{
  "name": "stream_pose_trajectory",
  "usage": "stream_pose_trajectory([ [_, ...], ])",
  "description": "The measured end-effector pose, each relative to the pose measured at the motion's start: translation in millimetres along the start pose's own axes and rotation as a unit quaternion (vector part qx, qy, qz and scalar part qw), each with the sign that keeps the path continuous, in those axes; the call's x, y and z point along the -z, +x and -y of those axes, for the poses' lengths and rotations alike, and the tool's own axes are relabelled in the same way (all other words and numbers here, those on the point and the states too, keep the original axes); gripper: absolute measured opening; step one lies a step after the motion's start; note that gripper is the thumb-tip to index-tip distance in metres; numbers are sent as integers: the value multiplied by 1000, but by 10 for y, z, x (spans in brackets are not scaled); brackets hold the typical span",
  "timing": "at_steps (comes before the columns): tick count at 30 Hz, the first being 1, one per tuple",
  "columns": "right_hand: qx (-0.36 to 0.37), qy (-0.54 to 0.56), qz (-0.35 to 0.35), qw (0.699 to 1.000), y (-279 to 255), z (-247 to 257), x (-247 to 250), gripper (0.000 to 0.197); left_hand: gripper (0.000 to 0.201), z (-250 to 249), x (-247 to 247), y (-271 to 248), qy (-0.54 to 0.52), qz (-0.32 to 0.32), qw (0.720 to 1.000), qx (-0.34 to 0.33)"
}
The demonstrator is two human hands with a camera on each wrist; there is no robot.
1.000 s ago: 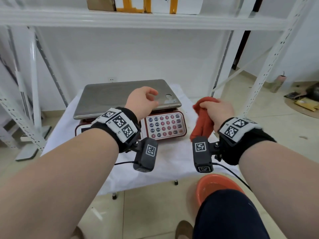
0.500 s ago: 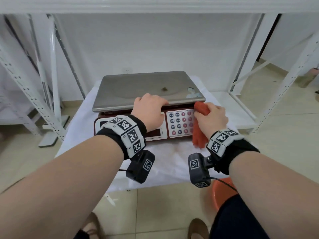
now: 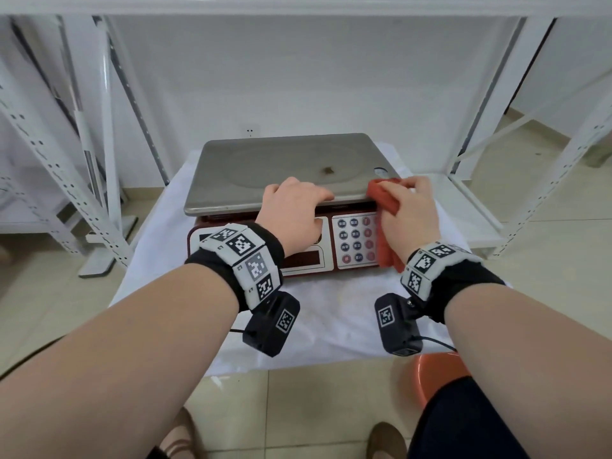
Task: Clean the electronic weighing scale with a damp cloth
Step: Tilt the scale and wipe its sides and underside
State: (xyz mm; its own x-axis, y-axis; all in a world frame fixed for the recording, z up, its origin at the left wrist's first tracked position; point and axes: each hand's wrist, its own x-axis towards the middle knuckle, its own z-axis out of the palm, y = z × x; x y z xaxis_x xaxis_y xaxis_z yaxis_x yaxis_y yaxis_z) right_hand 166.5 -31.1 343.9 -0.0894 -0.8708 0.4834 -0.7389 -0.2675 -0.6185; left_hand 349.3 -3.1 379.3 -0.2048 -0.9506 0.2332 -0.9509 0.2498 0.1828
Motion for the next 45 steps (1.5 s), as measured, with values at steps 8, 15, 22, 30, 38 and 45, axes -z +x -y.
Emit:
stream_pose_trajectory([
  [8, -181, -35, -42, 982, 146, -73, 190, 36, 45, 28, 4, -1, -31, 4, 999, 12],
  [15, -101, -44, 16, 994, -16, 186, 33, 37, 41, 273, 88, -79, -91, -45, 994, 39],
  [22, 93, -53, 157, 982, -189, 812, -314, 39, 43, 875, 287, -421, -169, -157, 952, 200],
  [30, 193, -55, 279, 939, -390, 1599, -904, 48, 35, 1308, 425, -829, -217, -160, 937, 224],
  [38, 187, 67, 333, 922, -438, 1857, -987, 78, 40, 1336, 424, -944, -486, -81, 838, 237],
  [45, 34, 208, 321, 923, -382, 1692, -834, 54, 51, 1445, 331, -849, -487, -137, 815, 283],
])
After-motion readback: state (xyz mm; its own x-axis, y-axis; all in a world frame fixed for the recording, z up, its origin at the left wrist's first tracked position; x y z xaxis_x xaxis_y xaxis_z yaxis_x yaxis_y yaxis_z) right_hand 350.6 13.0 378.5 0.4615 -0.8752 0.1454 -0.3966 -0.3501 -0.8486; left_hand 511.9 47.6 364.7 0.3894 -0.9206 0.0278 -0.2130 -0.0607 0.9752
